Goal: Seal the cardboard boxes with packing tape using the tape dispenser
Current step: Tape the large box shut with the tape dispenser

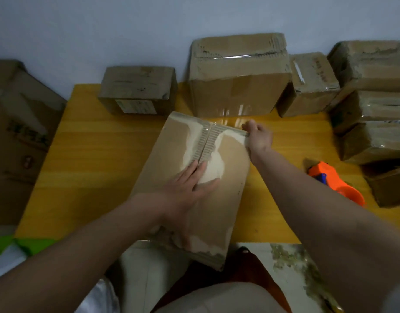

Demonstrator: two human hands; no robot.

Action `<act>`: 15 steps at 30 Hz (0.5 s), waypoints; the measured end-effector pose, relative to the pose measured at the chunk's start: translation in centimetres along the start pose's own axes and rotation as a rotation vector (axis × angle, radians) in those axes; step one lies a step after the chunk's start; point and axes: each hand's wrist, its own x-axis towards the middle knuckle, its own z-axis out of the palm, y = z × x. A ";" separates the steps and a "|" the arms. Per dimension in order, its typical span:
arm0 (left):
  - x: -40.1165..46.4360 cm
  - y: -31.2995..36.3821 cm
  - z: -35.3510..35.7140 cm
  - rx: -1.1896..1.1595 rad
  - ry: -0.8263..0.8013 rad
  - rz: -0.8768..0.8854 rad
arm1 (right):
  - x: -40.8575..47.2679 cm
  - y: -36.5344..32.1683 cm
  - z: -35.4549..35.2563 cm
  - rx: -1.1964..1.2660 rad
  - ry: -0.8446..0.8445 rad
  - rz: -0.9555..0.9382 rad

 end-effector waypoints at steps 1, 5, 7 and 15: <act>-0.4 -0.3 0.2 -0.003 0.004 -0.004 | -0.4 0.1 0.1 0.022 -0.086 0.012; -0.3 -0.3 0.4 0.050 0.049 -0.032 | -1.5 0.4 -0.4 0.103 -0.261 0.127; 0.3 -0.1 0.3 0.046 0.076 -0.074 | -2.6 0.6 -0.9 0.063 -0.316 0.115; 3.5 2.9 -1.5 -0.228 0.153 -0.319 | -7.3 1.4 -3.6 -0.225 -0.512 -0.119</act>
